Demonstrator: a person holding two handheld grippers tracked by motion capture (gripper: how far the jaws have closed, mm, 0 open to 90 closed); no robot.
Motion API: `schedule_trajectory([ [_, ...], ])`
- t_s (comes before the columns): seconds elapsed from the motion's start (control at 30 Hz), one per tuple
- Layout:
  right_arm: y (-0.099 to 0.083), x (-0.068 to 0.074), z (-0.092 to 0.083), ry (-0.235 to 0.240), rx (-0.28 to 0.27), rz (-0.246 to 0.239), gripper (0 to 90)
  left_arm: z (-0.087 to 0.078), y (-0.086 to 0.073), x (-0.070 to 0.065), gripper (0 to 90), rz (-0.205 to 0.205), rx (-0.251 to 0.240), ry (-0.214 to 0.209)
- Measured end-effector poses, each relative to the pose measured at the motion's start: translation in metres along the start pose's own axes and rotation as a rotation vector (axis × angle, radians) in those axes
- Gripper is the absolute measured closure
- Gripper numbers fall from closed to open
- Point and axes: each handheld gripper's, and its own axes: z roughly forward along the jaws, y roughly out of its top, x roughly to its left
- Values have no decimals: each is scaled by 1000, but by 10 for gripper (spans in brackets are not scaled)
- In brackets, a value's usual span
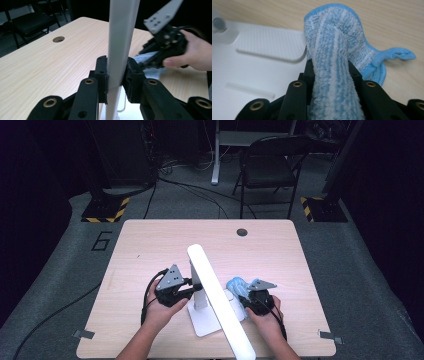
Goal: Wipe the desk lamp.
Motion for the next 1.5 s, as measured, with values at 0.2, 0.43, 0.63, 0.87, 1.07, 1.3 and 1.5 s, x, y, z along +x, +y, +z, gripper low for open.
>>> schedule_trajectory([
  [0.2,-16,4,-17,19,2,5,694,0,0,3,753,7,4,-23],
  [0.43,-5,2,-2,-8,-8,27,698,1,-1,8,756,0,-10,-84],
  [0.63,13,-1,19,-29,-25,35,697,1,-2,9,756,1,-10,-105],
  [0.87,33,-4,40,-34,-21,59,689,1,-3,9,754,-6,-17,-113],
  [1.07,33,-3,37,-7,-22,50,693,2,-1,3,761,-9,-13,-41],
  [1.3,12,4,9,40,-11,19,692,1,-2,2,753,-3,-9,-6],
  [1.5,-15,10,-20,84,-1,-7,692,1,-3,3,747,-12,-11,4],
])
